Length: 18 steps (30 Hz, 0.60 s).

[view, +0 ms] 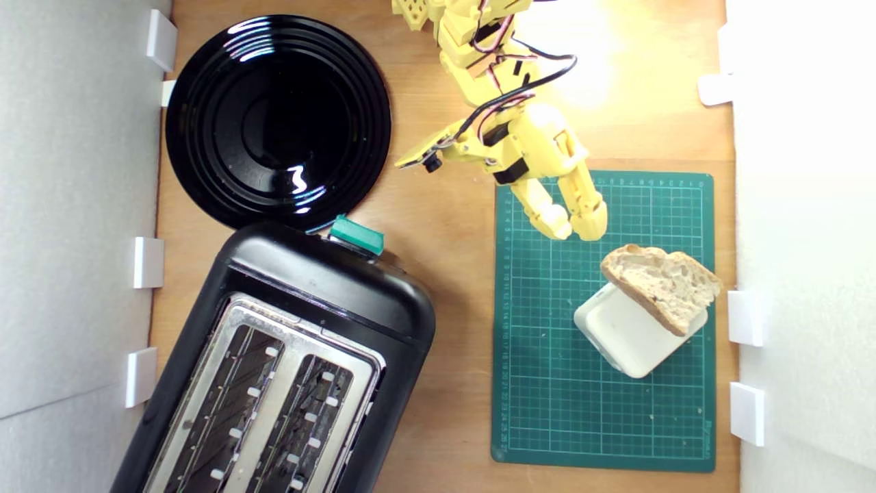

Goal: Pick bread and place in toaster

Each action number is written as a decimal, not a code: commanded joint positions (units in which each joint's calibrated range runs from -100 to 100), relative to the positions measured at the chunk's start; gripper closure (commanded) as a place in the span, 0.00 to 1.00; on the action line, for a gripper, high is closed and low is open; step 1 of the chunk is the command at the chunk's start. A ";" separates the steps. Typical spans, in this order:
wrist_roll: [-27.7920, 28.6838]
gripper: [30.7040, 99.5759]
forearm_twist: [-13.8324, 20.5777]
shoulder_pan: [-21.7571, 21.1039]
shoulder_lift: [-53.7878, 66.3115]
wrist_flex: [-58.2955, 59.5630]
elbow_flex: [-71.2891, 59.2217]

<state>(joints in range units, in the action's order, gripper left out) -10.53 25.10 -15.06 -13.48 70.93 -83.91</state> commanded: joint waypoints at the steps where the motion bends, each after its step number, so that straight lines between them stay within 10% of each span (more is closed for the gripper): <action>1: -0.32 0.41 -0.53 -0.58 0.50 2.02 1.16; 15: 0.46 0.42 -0.62 -0.66 0.42 1.59 1.07; 18: 7.68 0.42 -0.44 -0.58 -0.25 1.85 1.34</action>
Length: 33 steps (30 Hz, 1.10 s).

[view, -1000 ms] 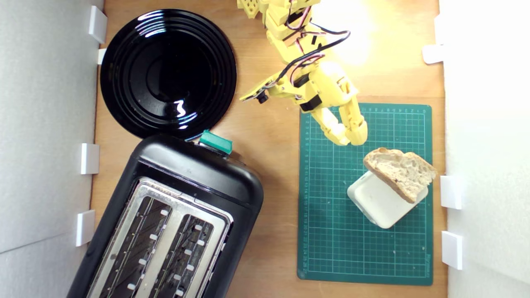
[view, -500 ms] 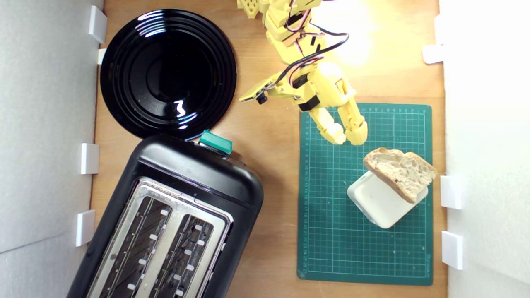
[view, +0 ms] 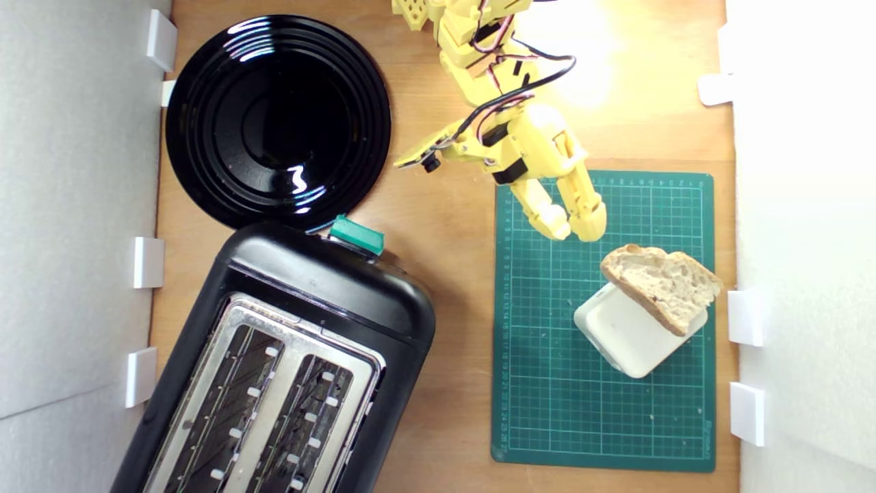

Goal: Pick bread and place in toaster

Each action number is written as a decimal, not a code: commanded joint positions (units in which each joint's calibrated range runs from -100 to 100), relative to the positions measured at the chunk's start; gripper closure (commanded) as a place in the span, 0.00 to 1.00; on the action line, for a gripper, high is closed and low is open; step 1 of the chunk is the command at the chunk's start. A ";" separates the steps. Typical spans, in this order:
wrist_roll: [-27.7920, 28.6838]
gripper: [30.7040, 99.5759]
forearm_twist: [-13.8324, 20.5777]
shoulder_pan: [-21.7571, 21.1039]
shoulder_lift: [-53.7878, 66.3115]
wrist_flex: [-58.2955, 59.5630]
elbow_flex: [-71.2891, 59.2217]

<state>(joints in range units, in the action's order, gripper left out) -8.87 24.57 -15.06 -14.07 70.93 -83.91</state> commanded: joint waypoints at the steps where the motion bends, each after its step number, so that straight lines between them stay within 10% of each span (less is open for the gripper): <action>1: 6.49 0.42 0.18 -0.58 0.34 1.85 1.34; 7: 6.97 0.40 0.18 -1.62 0.26 1.93 1.52; 15: 7.02 0.15 0.64 -1.78 0.26 2.02 1.61; 33: 7.17 0.15 0.09 -5.57 -6.48 1.85 13.33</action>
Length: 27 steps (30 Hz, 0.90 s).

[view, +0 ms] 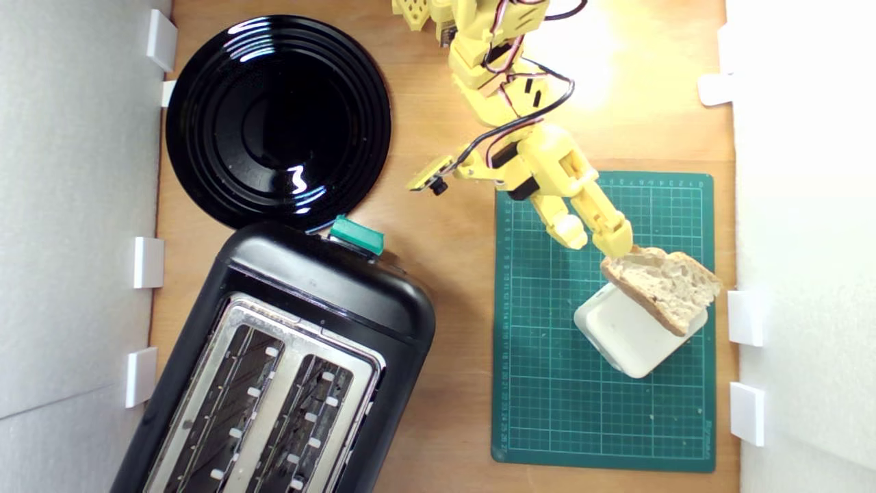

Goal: Pick bread and place in toaster

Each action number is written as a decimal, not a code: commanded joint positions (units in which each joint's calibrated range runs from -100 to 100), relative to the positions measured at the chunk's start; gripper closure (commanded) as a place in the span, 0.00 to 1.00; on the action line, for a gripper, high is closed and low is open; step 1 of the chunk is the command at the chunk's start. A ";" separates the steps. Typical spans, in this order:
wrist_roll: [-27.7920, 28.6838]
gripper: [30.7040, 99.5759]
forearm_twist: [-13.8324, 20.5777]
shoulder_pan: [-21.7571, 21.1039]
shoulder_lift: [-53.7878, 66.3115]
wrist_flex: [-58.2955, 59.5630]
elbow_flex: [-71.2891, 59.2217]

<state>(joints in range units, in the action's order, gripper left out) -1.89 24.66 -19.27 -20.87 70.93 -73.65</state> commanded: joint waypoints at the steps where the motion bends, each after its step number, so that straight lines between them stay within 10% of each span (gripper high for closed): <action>1: 0.24 0.15 0.00 -1.52 -0.09 1.85 3.70; 27: 0.24 0.16 0.00 -4.58 -7.75 1.85 13.77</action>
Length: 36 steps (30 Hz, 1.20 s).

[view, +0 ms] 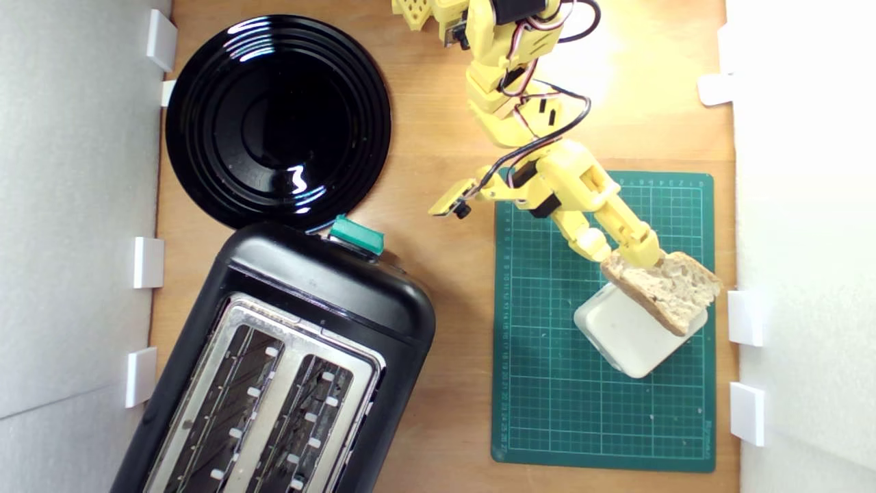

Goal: Pick bread and place in toaster

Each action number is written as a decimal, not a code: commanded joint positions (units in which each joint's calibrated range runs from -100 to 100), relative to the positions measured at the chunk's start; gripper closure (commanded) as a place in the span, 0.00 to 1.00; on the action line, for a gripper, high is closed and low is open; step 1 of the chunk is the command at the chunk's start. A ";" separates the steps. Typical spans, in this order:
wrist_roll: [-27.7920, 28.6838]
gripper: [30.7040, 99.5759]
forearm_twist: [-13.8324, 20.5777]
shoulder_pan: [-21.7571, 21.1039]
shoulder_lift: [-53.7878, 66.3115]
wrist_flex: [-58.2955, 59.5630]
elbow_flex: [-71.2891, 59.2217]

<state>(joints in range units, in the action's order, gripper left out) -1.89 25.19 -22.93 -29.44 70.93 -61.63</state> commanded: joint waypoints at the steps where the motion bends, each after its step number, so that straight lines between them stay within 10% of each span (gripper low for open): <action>1: 0.24 0.16 -0.53 -0.92 0.82 1.85 1.85; 27: 1.81 0.16 -0.62 -0.92 -1.67 1.76 7.20; 36: 1.86 0.43 -0.62 -0.84 -1.67 1.85 7.11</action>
<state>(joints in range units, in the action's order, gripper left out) -0.34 25.19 -23.30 -31.88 70.93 -56.45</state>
